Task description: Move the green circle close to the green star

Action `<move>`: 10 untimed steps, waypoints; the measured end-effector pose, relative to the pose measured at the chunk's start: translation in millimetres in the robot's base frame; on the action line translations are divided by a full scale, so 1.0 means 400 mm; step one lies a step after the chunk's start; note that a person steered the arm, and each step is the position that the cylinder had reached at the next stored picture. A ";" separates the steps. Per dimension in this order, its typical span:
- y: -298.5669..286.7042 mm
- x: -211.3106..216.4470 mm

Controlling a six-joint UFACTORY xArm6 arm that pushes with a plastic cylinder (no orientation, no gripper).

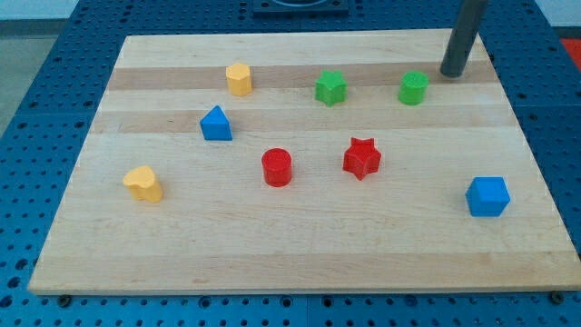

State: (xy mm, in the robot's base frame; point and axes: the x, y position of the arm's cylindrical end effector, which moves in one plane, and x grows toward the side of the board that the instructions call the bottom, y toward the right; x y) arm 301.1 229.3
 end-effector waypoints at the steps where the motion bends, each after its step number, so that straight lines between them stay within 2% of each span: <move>1: 0.000 0.032; 2: -0.008 0.067; 4: -0.293 0.068; 5: -0.267 0.063; 6: -0.129 0.077; 7: -0.130 0.191; 8: -0.229 0.215; 10: -0.331 0.086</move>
